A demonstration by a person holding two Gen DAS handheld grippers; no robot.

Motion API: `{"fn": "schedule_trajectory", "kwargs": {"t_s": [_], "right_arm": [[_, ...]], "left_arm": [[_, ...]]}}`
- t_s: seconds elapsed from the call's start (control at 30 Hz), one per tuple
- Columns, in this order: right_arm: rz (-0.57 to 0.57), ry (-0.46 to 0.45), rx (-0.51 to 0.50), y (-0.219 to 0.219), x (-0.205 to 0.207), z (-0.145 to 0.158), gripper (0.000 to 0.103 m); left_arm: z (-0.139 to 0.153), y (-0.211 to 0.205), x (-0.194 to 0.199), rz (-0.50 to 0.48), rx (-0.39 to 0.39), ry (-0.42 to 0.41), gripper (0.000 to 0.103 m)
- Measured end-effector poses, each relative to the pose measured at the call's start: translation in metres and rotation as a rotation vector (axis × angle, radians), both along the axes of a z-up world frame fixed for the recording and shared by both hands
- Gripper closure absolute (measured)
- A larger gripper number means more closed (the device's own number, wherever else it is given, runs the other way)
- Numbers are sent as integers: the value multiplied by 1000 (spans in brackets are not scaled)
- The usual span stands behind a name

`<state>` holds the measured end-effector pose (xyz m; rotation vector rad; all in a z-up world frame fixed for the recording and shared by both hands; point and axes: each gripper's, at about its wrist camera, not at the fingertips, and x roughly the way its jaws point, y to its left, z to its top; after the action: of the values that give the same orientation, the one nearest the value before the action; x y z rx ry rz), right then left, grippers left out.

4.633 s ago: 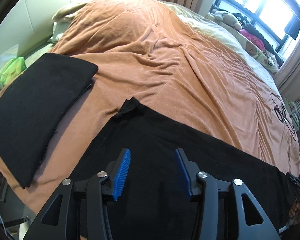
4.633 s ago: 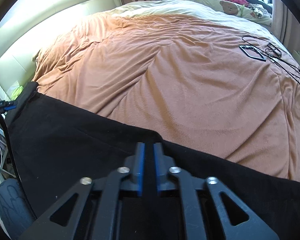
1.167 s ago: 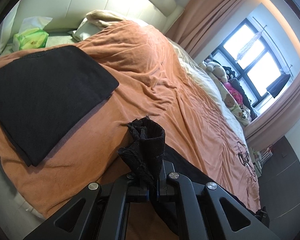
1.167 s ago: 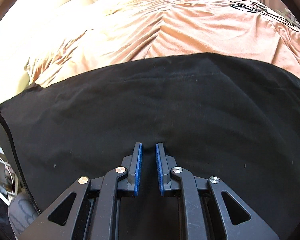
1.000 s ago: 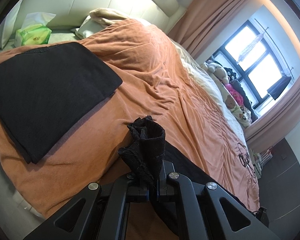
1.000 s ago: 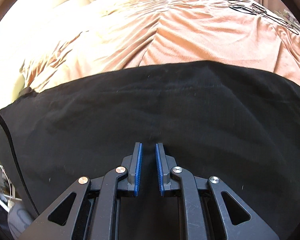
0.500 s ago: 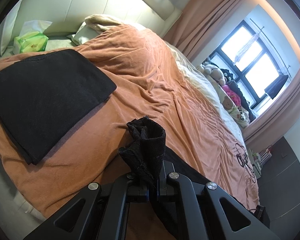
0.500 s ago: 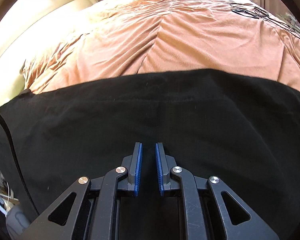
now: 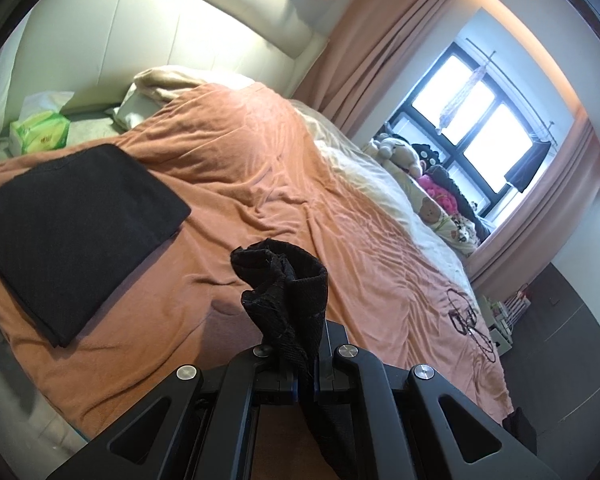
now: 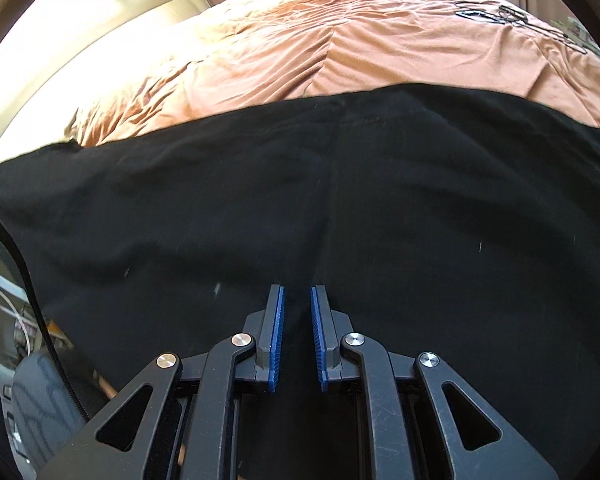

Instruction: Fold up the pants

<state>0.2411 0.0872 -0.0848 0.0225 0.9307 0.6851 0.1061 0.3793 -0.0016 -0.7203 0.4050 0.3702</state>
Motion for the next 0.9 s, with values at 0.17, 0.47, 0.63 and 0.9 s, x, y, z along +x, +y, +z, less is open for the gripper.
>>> {"fn": "schedule_trajectory", "kwargs": {"t_s": [0.17, 0.47, 0.63, 0.9], "right_arm": [[2, 14, 35, -16, -20, 1, 92], [18, 20, 120, -56, -46, 19, 92], [-8, -54, 177, -99, -54, 55, 92], [-93, -149, 226, -178, -70, 91, 45]], "left_arm": [[33, -17, 3, -23, 27, -39, 99], [100, -58, 23, -113, 103, -110, 99], [135, -87, 40, -172, 153, -136, 99], [177, -139, 73, -267, 204, -157, 99]]}}
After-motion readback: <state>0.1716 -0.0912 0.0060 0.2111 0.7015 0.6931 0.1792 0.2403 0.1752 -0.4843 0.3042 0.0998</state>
